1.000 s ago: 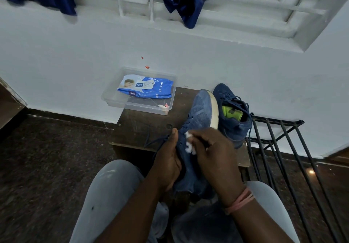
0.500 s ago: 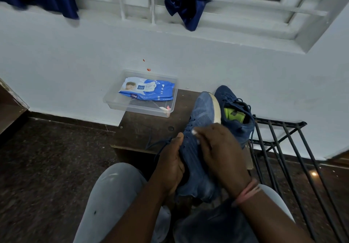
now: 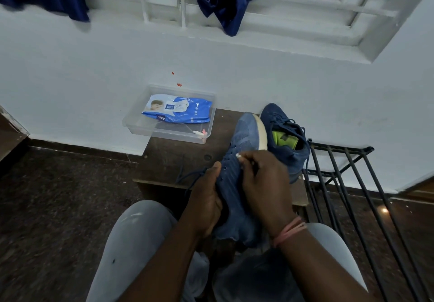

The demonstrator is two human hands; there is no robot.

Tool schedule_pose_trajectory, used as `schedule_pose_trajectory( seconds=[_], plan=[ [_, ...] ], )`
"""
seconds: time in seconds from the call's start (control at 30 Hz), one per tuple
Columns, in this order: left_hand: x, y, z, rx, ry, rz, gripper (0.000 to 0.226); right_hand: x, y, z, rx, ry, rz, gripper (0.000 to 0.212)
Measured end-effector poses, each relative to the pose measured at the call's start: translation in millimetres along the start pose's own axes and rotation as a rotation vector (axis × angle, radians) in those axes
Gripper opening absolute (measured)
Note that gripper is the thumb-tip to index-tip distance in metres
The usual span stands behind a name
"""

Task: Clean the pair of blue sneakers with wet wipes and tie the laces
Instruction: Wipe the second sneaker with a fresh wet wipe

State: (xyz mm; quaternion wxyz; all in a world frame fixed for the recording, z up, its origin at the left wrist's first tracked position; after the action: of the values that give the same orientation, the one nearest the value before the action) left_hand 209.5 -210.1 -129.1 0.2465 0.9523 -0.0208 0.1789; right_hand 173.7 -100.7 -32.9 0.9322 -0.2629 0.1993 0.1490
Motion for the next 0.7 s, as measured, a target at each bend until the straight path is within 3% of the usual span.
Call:
schedule_pose_trajectory(
  seconds=[0.13,0.27,0.33,0.43,0.5,0.57,0.7],
  plan=[
    [0.4,-0.9,-2.0,0.112,-0.015,0.014,0.058,16.6,-17.9,-7.9,-0.015,-0.146,0.17,0.01],
    [3.9,0.3,-8.8,-0.077,-0.018,-0.034,0.053,-18.0,22.9,0.1,0.004,-0.022,-0.083,0.007],
    [2.7,12.1,-11.8,-0.244,0.03,-0.122,0.048,-8.0,26.4,-2.9,-0.209,-0.096,-0.179,0.007],
    [2.7,34.6,-29.4,-0.571,0.047,-0.185,0.057,22.0,37.4,-15.7,-0.754,-0.18,-0.448,0.007],
    [3.2,47.4,-42.0,-0.799,0.095,-0.189,0.053,41.2,52.4,-30.7,-1.116,-0.188,-0.666,0.017],
    [3.4,55.5,-47.9,-0.862,0.127,-0.173,0.05,54.0,57.1,-40.3,-1.39,-0.21,-0.81,0.032],
    [2.2,62.3,-50.0,-0.924,0.142,-0.187,0.058,61.4,55.2,-37.8,-1.567,-0.311,-0.862,0.027]
  ],
)
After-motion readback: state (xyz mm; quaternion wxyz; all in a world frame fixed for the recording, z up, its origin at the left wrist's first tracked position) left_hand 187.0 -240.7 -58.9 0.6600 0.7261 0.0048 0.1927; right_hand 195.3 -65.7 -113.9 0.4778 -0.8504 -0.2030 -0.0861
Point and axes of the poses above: each hand's wrist, its own x-axis away from the middle knuckle, its own z-axis out of the back of the hand, y = z × x, the point moved 7 cm from there along -x, towards the middle knuckle, and after that the axes turned 15 degrees about x, right-handed, at the moved point
